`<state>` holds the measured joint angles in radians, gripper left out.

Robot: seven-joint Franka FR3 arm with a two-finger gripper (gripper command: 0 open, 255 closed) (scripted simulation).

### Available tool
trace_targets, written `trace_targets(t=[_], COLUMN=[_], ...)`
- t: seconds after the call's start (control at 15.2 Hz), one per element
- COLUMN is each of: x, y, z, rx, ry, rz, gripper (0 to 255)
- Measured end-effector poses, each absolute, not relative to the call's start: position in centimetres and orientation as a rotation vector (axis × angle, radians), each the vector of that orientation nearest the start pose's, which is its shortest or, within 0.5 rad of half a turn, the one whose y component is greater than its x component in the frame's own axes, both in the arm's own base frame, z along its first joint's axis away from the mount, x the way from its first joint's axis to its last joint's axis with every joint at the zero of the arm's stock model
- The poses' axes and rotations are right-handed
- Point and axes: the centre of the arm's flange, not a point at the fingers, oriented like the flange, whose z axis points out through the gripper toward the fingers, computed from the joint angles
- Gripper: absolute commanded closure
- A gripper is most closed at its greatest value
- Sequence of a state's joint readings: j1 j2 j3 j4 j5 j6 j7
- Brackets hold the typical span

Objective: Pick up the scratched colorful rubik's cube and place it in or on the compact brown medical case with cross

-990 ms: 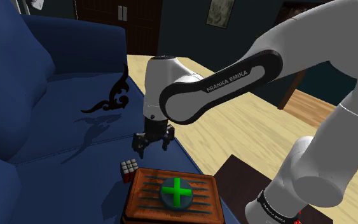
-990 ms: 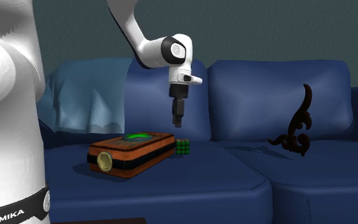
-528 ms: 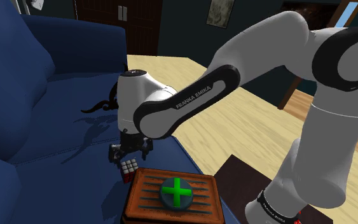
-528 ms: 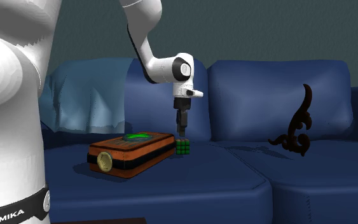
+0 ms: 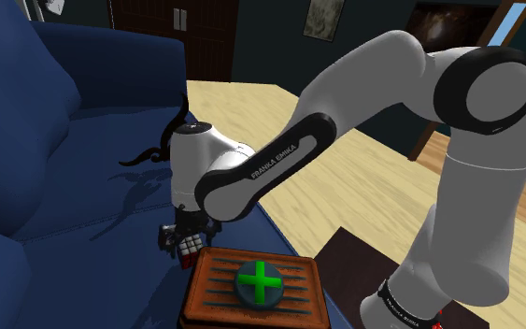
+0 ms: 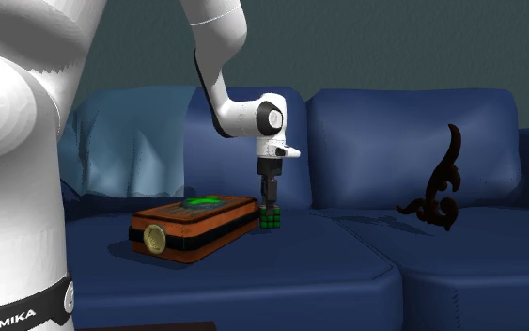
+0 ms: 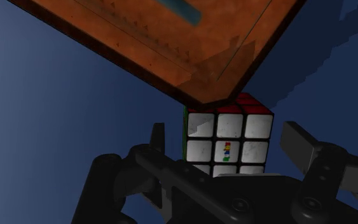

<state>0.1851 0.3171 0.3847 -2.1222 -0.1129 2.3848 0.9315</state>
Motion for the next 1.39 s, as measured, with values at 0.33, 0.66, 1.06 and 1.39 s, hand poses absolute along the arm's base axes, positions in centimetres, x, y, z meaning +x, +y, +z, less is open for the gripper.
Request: trace_targets(t=[0.33, 0.66, 1.06, 1.39], x=[48.3, 48.3, 48.3, 48.2], y=[30.6, 30.6, 30.6, 30.5], z=[26.6, 26.6, 26.6, 28.2], rx=[-3.095, -3.095, -3.095, -3.095], ry=[0.458, 0.458, 0.458, 0.458], rz=[0.075, 0.074, 0.074, 0.074], gripper=[0, 255, 255, 255])
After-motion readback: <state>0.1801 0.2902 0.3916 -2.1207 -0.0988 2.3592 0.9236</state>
